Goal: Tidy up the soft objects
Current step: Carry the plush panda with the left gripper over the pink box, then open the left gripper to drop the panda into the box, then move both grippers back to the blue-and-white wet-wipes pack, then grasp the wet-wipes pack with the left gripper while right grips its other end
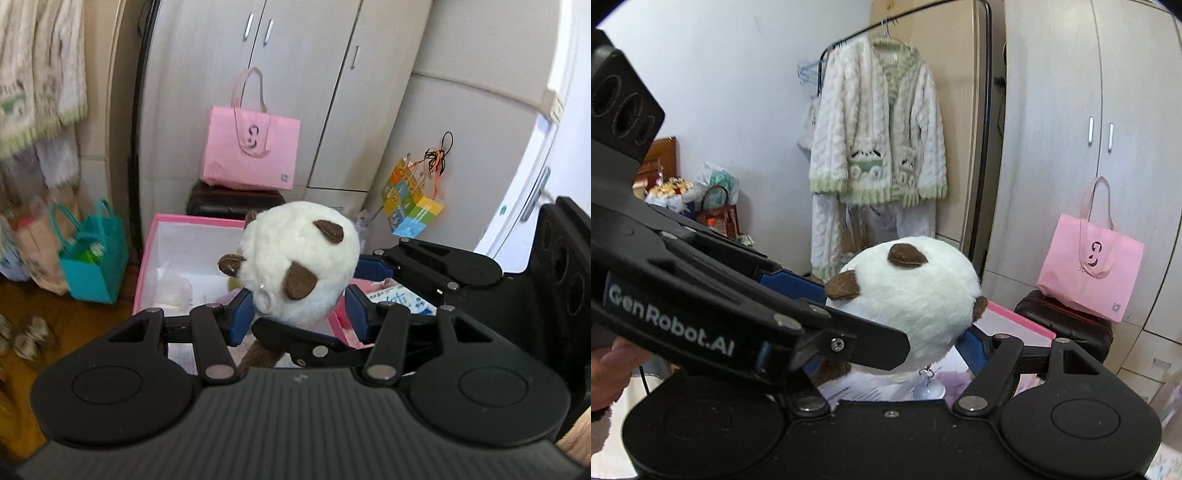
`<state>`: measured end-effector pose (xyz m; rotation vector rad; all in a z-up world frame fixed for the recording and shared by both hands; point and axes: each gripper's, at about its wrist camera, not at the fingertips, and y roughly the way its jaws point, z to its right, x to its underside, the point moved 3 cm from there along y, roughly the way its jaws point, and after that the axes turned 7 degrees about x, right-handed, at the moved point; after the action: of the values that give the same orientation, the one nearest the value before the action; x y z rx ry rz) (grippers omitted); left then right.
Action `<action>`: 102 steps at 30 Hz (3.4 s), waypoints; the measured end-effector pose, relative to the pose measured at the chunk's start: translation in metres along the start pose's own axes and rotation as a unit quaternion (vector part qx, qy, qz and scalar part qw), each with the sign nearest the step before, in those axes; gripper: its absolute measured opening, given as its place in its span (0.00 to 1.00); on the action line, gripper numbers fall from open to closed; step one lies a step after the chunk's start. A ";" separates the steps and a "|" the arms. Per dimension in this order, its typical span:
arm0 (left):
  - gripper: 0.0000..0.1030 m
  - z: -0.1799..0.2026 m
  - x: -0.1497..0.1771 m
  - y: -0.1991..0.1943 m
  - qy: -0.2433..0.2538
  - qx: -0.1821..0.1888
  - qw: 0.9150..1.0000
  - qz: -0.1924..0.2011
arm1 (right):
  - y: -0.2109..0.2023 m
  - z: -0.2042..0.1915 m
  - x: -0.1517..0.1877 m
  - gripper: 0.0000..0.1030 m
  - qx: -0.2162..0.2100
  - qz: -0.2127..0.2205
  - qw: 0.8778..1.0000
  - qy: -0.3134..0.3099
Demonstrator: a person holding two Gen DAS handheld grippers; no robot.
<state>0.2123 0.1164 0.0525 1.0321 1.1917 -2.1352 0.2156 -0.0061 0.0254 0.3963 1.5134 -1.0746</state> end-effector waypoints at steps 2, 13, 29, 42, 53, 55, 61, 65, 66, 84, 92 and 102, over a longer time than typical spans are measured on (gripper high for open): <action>0.49 -0.020 -0.004 0.014 -0.027 0.005 1.000 -0.007 | 0.015 0.006 -0.004 0.75 -0.007 -0.013 1.000 -0.003; 0.49 -0.069 0.012 0.065 -0.099 -0.010 0.994 -0.045 | 0.082 0.018 0.013 0.75 -0.051 -0.085 0.995 -0.011; 0.54 -0.055 0.011 0.057 -0.005 -0.124 0.992 -0.019 | 0.098 0.046 0.030 0.74 -0.089 -0.098 0.991 0.005; 0.56 0.020 0.027 -0.013 0.079 -0.107 0.991 -0.022 | -0.004 0.043 0.038 0.74 -0.064 -0.076 0.995 0.001; 0.65 0.086 0.060 -0.049 0.112 -0.069 0.989 -0.066 | -0.098 0.019 0.048 0.74 -0.061 -0.055 0.995 -0.048; 0.65 0.099 0.067 -0.055 0.119 -0.059 0.989 -0.069 | -0.115 0.018 0.052 0.75 -0.061 -0.052 0.996 -0.051; 0.68 0.139 0.080 -0.061 0.145 -0.027 0.987 -0.067 | -0.160 0.017 0.070 0.76 -0.033 -0.031 0.997 -0.064; 0.68 0.168 0.083 -0.052 0.166 0.012 0.985 -0.047 | -0.187 0.019 0.086 0.76 0.013 -0.009 0.997 -0.072; 0.68 0.173 0.083 -0.049 0.170 0.020 0.984 -0.042 | -0.191 0.022 0.089 0.76 0.019 -0.007 0.998 -0.064; 0.66 0.195 0.081 0.086 0.100 0.088 0.990 -0.036 | -0.168 0.118 0.140 0.76 0.121 -0.024 0.992 0.008; 0.63 0.168 0.083 0.165 0.046 0.059 0.997 -0.033 | -0.108 0.149 0.160 0.76 0.145 -0.051 0.988 -0.026; 0.61 0.134 0.083 0.250 -0.020 0.023 0.997 -0.077 | -0.043 0.185 0.178 0.76 0.136 -0.091 0.985 -0.051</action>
<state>0.2880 -0.1294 -0.0932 0.9379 1.2456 -2.2998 0.2469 -0.2321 -0.1003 0.3885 1.3348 -1.4325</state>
